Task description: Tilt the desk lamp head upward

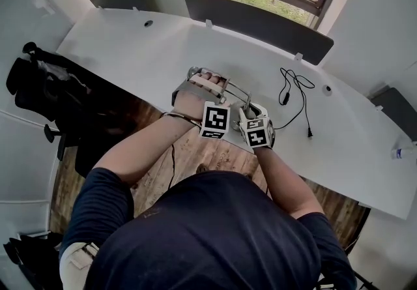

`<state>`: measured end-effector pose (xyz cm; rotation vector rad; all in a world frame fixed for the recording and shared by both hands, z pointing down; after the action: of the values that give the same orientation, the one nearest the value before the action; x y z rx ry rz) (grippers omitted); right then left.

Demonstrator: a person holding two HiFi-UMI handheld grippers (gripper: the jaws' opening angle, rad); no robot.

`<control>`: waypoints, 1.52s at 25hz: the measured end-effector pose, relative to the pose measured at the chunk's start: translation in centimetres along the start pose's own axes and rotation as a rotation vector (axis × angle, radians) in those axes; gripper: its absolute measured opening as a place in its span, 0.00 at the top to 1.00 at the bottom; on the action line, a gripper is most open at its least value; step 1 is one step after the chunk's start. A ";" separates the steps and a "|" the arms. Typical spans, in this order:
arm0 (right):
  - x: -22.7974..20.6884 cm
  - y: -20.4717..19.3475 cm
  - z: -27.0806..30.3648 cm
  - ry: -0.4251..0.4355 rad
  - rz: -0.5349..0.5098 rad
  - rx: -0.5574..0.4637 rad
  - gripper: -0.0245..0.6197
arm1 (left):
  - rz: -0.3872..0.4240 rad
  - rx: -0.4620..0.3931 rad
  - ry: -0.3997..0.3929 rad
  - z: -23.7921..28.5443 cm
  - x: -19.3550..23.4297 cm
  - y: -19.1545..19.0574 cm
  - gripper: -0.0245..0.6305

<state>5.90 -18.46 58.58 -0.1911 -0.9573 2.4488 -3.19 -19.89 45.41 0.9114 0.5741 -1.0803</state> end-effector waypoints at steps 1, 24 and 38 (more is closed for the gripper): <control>0.1 0.0 0.0 0.000 0.002 0.002 0.75 | 0.010 -0.002 0.013 -0.2 0.2 0.0 0.79; 2.1 1.1 0.8 -0.037 -0.068 0.035 0.75 | 0.113 0.048 0.098 0.4 1.7 -1.2 0.74; 3.4 1.2 -7.1 0.052 0.004 -0.098 0.74 | -0.201 -0.103 0.075 -4.9 2.3 -2.8 0.73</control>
<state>4.63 -13.28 52.61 -0.2887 -1.0564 2.3901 -4.75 -17.39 40.07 0.8192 0.7897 -1.1885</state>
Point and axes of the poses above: the fingertips, and each gripper's own axes: z forward along the fingers, x to its left, y out of its top, the point moved 6 cm from there along -z, backward along the fingers, and after that the axes turned 14 degrees about x, right-handed, at the moved point
